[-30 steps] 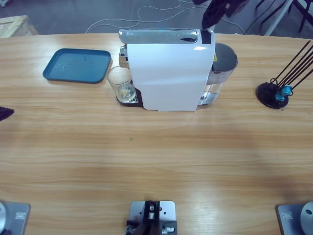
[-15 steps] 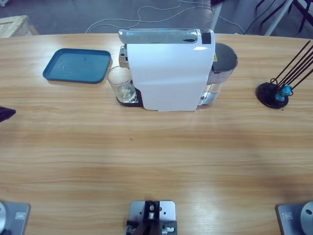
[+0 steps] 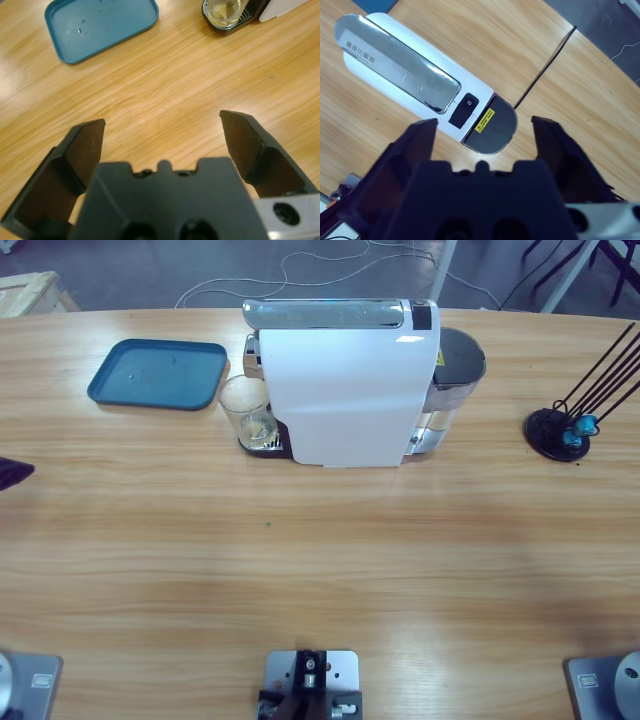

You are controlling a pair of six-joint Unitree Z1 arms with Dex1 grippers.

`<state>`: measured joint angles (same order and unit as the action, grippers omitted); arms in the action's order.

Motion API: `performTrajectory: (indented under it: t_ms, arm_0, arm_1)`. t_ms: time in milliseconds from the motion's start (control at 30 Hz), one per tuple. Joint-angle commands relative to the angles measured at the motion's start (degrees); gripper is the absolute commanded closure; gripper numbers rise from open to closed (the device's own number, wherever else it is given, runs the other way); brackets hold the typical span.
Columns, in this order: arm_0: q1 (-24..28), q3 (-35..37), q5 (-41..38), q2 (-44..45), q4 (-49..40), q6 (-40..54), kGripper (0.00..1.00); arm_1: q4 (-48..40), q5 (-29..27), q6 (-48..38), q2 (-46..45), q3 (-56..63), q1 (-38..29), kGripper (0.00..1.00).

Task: Pour coffee

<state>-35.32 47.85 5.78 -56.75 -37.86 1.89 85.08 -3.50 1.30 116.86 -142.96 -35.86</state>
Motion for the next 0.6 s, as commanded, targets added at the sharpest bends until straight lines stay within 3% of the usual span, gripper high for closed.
performTrajectory:
  t_ms: [33,600]
  arm_0:
    - [0.4,-0.6,0.0,-1.7,0.4,-0.5,0.009]
    - [0.4,-1.4,-0.1,-3.4,2.3,-0.5,0.009]
  arm_1:
    - [1.8,0.6,-0.6,0.4,0.4,-0.5,0.0]
    - [2.4,2.1,-0.2,-2.3,1.2,-0.5,0.0]
